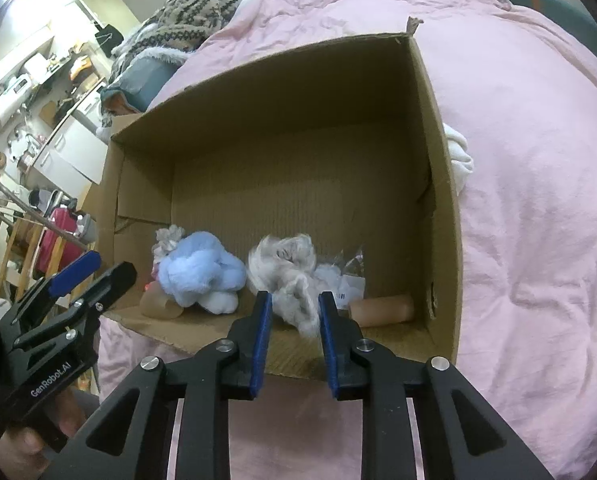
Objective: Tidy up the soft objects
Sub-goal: 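Lower both scrunchies into the box and open both grippers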
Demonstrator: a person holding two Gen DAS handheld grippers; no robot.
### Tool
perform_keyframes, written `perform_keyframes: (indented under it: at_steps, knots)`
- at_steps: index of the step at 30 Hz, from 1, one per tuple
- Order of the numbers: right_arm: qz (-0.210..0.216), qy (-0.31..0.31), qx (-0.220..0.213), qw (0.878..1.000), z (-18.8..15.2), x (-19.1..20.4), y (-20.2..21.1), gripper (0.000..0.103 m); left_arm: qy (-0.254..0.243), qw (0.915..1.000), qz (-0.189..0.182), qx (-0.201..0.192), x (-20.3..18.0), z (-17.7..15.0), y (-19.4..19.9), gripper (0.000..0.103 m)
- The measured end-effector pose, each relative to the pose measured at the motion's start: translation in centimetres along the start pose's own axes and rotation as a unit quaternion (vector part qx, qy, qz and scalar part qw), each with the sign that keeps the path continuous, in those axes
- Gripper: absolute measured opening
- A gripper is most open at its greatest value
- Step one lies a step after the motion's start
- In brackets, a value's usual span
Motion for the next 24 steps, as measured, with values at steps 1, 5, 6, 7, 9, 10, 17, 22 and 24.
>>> perform_keyframes:
  at_steps: [1,5,6,7,9,10,17,22,24]
  knots:
    - [0.001,-0.003,-0.002,1.0,0.0,0.0,0.1,0.028,0.001,1.0,0.001,-0.003,0.0,0.1,0.1,0.066]
    - [0.0,-0.01,-0.012,1.0,0.2,-0.3,0.4,0.072,0.008,0.9998,-0.005,-0.015,0.2,0.3,0.7,0.066]
    - [-0.001,-0.011,-0.019,1.0,0.4,-0.3,0.6,0.072,0.009,0.9998,-0.009,-0.017,0.2,0.4,0.8,0.066]
    - [-0.003,-0.01,-0.023,1.0,0.5,-0.3,0.7,0.072,0.008,0.9997,-0.009,-0.021,0.3,0.5,1.1,0.066]
    - [-0.002,-0.01,-0.026,1.0,0.8,-0.3,0.9,0.072,0.009,0.9993,0.001,-0.037,0.4,0.8,1.8,0.066]
    - [0.001,-0.013,-0.031,0.999,0.9,-0.3,1.2,0.072,0.011,0.9989,0.002,-0.046,0.6,1.0,2.2,0.066]
    - [0.005,-0.017,-0.083,0.996,1.2,0.1,4.0,0.083,0.034,0.9978,0.0,-0.057,1.9,1.4,4.2,0.067]
    - [-0.004,-0.012,-0.111,0.994,0.7,0.4,6.3,0.089,0.054,0.9961,0.003,-0.069,3.3,0.9,6.3,0.093]
    - [-0.004,-0.013,-0.122,0.992,0.2,0.3,7.2,0.1,0.06,0.9958,0.002,-0.069,3.7,0.5,6.9,0.094]
Point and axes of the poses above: each gripper's, at about its wrist camera, not at the fingertips, and y roughly against the way its jaws point, x to its left, z to its top, the point moved 4 cm from there along -y, roughly the way its jaws point, and after that the axes turned 1 degree about y, right-handed, at the moved point
